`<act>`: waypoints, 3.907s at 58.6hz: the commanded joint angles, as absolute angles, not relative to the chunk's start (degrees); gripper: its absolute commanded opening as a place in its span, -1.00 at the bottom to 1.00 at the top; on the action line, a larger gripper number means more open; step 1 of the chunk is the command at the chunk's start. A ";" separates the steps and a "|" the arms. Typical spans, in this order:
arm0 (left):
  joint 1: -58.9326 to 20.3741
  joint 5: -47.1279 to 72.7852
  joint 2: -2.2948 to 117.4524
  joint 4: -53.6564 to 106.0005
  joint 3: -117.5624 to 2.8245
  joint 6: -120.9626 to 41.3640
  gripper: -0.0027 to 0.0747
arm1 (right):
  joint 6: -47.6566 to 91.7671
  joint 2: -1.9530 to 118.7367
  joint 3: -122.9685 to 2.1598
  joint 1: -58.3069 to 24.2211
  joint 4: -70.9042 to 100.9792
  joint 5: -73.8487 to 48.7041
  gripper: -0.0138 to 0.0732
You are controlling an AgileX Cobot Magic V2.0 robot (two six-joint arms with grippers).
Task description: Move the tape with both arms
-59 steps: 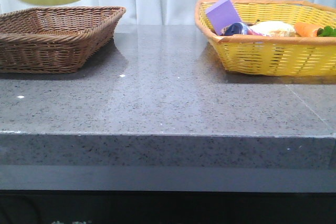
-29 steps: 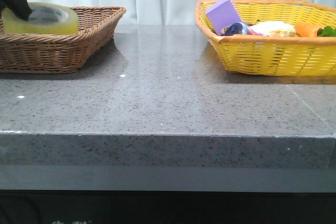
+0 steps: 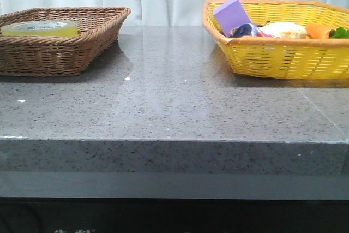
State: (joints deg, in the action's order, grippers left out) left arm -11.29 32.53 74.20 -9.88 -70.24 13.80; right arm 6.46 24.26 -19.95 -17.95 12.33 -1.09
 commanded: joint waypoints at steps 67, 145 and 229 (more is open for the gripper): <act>-11.38 22.04 17.83 -9.96 -30.18 14.13 -0.98 | 6.44 24.45 -21.50 -17.49 11.90 3.99 -0.96; -1.34 12.55 -1.52 2.92 -0.95 10.59 -0.98 | 6.44 24.45 -21.50 -17.49 11.90 3.78 -0.96; -1.34 9.10 -1.44 2.92 2.71 11.08 -0.98 | 6.44 22.89 -18.38 -14.80 11.42 4.54 -0.96</act>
State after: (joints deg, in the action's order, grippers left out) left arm -1.33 14.12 -0.31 2.33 0.48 10.64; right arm 6.46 23.80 -18.30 -16.85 12.19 -0.55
